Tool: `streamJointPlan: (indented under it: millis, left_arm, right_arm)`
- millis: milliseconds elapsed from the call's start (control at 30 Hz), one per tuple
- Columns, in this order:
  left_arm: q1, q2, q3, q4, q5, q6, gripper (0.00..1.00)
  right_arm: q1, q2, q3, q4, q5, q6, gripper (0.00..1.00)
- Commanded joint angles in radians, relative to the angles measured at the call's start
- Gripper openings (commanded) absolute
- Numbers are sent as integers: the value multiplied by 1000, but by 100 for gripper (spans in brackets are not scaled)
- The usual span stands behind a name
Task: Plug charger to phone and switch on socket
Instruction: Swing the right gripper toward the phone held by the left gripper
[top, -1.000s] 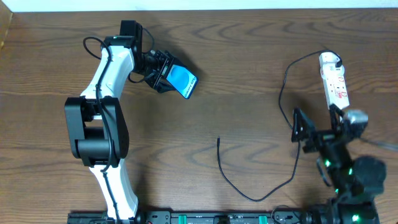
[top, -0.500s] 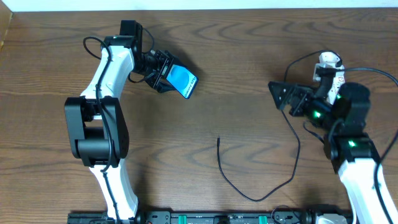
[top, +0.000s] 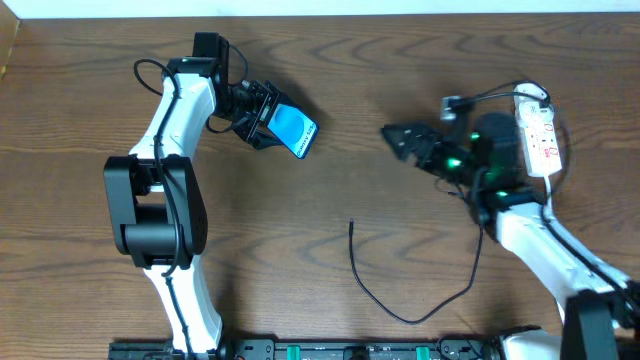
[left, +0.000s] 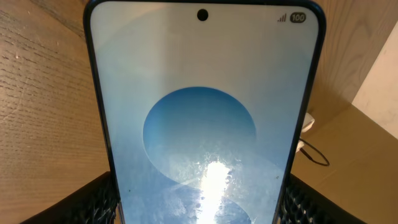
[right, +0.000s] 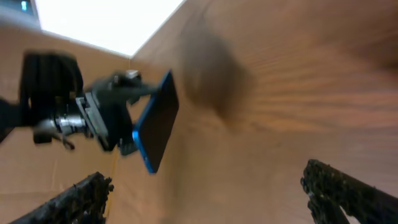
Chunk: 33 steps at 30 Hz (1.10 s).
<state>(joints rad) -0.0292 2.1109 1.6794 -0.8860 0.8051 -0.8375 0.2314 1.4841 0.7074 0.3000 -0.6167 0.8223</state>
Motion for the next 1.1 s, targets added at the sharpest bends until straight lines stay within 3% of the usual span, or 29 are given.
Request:
streamJointPlan:
  millis: [0,233,567,900,1067]
  left_arm:
    - [-11,-48,4,-3,12,-6,7]
    - [-61,-48,4,-2,-14,-14,7]
    - [-166,-48,4,24,-171,-150,8]
    - [-252,-48,4,70,-170,-267,7]
    - [-265,-48,4,69,-162,-269,8]
  right_arm:
    - [44,29,13,14,24,18,99]
    - [82,37,13,5,39,14,99]
    - [106,37,13,-9,45,50,95]
    - [197,37,13,-31,182,109,89]
    - [214,37,13,-89,276,109,88]
